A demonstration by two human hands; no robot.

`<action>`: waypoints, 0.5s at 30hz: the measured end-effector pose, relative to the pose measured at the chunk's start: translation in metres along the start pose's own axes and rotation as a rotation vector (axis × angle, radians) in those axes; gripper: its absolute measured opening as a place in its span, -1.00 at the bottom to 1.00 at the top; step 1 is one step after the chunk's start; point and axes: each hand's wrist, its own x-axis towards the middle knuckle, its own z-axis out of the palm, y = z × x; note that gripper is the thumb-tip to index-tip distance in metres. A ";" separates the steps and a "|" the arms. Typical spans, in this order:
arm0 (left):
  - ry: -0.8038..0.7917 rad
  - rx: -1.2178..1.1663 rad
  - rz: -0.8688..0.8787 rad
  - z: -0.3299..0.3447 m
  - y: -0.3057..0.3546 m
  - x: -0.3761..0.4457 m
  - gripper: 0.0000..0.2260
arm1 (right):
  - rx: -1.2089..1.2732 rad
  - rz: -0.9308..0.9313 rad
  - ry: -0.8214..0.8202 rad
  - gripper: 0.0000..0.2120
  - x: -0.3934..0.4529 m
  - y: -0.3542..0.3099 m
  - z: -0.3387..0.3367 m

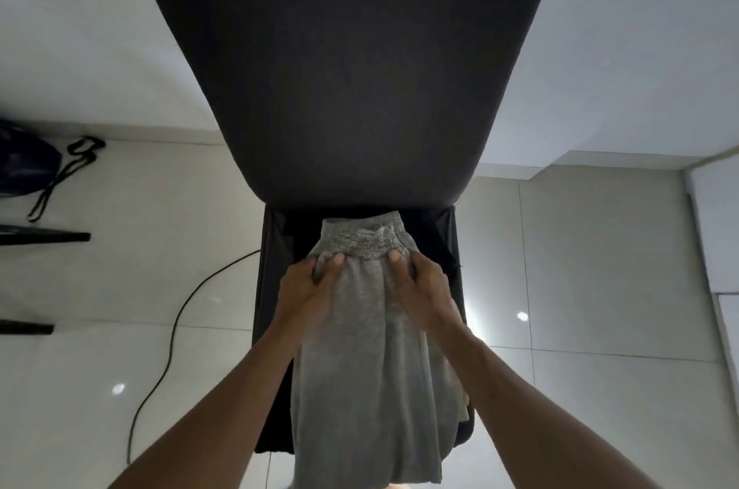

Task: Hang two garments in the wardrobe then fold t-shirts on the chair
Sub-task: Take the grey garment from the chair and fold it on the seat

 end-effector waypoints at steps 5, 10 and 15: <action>0.035 0.093 -0.084 0.024 -0.020 0.059 -0.60 | -0.102 0.074 -0.004 -0.59 0.067 0.025 0.033; 0.044 0.104 -0.128 0.032 -0.045 0.058 -0.51 | -0.082 0.029 0.057 -0.54 0.070 0.050 0.052; 0.046 0.139 -0.170 0.015 -0.071 -0.003 -0.52 | -0.027 0.010 0.039 -0.50 0.009 0.063 0.033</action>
